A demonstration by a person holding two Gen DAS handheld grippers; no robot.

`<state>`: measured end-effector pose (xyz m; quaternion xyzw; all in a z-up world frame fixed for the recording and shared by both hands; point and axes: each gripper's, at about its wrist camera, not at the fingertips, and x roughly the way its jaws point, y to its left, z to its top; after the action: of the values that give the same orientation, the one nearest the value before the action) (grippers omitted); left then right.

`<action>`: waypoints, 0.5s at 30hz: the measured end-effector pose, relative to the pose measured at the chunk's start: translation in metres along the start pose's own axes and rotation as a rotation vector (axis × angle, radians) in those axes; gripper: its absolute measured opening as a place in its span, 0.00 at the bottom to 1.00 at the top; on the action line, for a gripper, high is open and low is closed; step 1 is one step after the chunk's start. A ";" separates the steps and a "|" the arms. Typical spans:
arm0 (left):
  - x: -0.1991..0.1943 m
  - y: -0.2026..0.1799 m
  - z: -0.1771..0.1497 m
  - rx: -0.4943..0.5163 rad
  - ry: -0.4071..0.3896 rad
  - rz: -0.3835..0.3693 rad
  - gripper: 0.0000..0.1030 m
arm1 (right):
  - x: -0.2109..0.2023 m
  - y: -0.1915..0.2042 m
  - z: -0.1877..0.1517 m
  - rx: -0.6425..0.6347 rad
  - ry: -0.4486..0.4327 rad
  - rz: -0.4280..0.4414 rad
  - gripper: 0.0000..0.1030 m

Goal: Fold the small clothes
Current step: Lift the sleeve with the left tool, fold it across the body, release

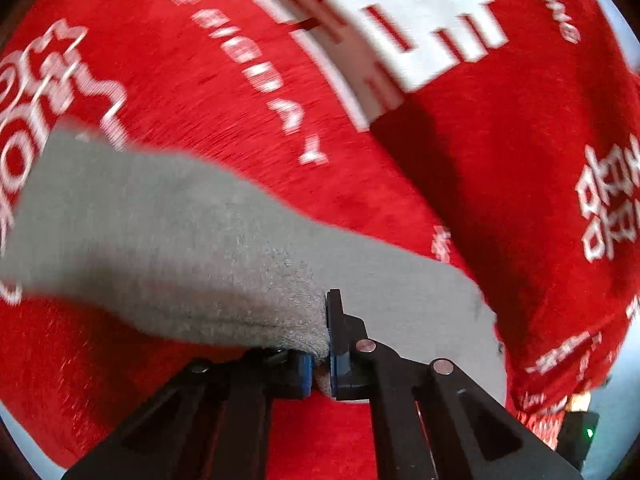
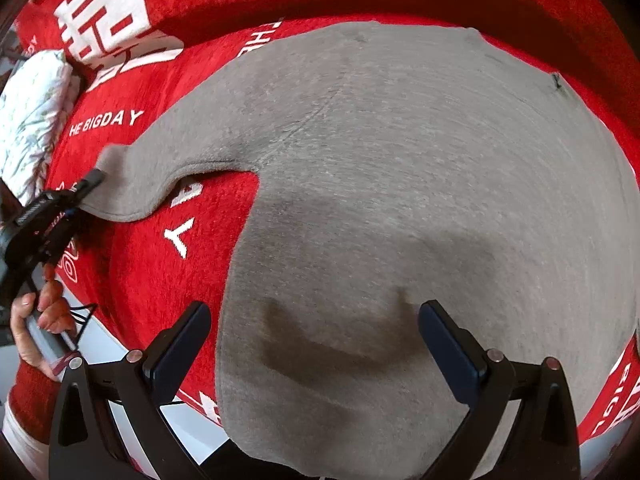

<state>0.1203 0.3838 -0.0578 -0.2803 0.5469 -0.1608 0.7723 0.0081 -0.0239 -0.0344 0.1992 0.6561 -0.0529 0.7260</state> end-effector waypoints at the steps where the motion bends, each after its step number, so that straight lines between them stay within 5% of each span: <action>1: -0.003 -0.010 0.002 0.031 -0.002 -0.027 0.06 | -0.003 -0.003 -0.002 0.013 -0.008 0.002 1.00; 7: -0.009 -0.086 0.005 0.221 0.016 -0.163 0.06 | -0.025 -0.031 -0.009 0.084 -0.079 0.041 1.00; 15: 0.014 -0.232 -0.049 0.465 0.125 -0.288 0.06 | -0.057 -0.117 -0.021 0.228 -0.140 0.062 1.00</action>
<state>0.0934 0.1794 0.0610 -0.1600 0.4963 -0.4068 0.7501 -0.0589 -0.1339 -0.0057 0.2962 0.5871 -0.1186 0.7440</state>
